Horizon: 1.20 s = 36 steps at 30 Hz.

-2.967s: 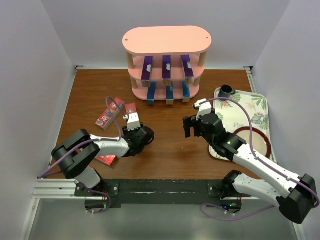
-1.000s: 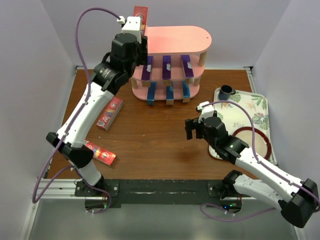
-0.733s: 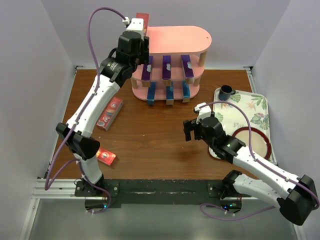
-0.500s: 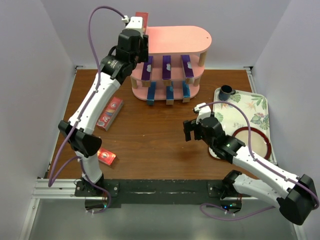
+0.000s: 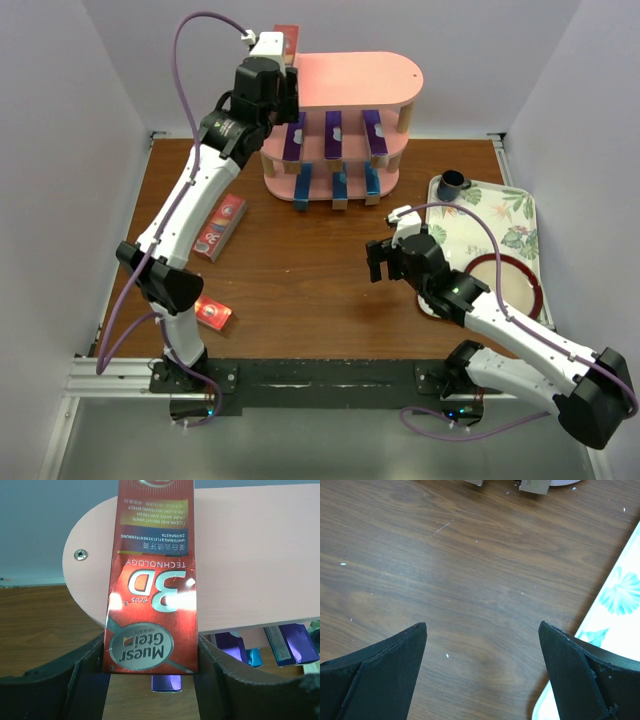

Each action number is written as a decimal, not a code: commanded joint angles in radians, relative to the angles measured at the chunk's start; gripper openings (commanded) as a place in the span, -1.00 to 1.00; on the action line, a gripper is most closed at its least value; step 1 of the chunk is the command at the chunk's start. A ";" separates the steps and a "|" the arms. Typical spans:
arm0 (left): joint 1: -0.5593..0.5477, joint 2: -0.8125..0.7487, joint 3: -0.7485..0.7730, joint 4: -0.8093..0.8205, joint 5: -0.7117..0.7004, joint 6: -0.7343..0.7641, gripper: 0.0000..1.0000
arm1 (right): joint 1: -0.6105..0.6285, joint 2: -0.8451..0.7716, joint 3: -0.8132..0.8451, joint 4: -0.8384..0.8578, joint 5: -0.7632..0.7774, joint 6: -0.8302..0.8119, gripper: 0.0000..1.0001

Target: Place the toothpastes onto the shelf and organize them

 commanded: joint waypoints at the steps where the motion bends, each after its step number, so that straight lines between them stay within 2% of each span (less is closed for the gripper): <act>1: 0.010 -0.061 0.033 0.047 -0.011 -0.028 0.30 | -0.005 0.008 -0.003 0.044 -0.007 0.002 0.97; 11: 0.010 -0.082 0.005 0.059 -0.025 -0.029 0.50 | -0.004 0.005 -0.003 0.041 -0.007 0.003 0.97; 17: 0.010 -0.116 -0.032 0.067 -0.005 -0.039 0.77 | -0.004 0.006 -0.003 0.042 -0.003 0.004 0.97; 19: 0.010 -0.138 -0.064 0.079 0.004 -0.042 0.92 | -0.005 0.008 -0.004 0.041 -0.003 0.003 0.97; 23: 0.010 -0.243 -0.144 0.111 -0.004 -0.042 0.99 | -0.005 0.000 -0.006 0.041 -0.002 0.005 0.97; 28: 0.010 -0.403 -0.357 0.168 -0.024 -0.022 0.99 | -0.005 -0.011 -0.009 0.042 0.003 0.005 0.97; 32: 0.021 -0.587 -0.614 0.212 -0.027 0.019 1.00 | -0.005 -0.015 -0.012 0.045 -0.003 0.005 0.97; 36: 0.061 -0.704 -0.811 0.220 -0.038 0.050 1.00 | -0.005 -0.024 -0.015 0.047 -0.008 0.007 0.97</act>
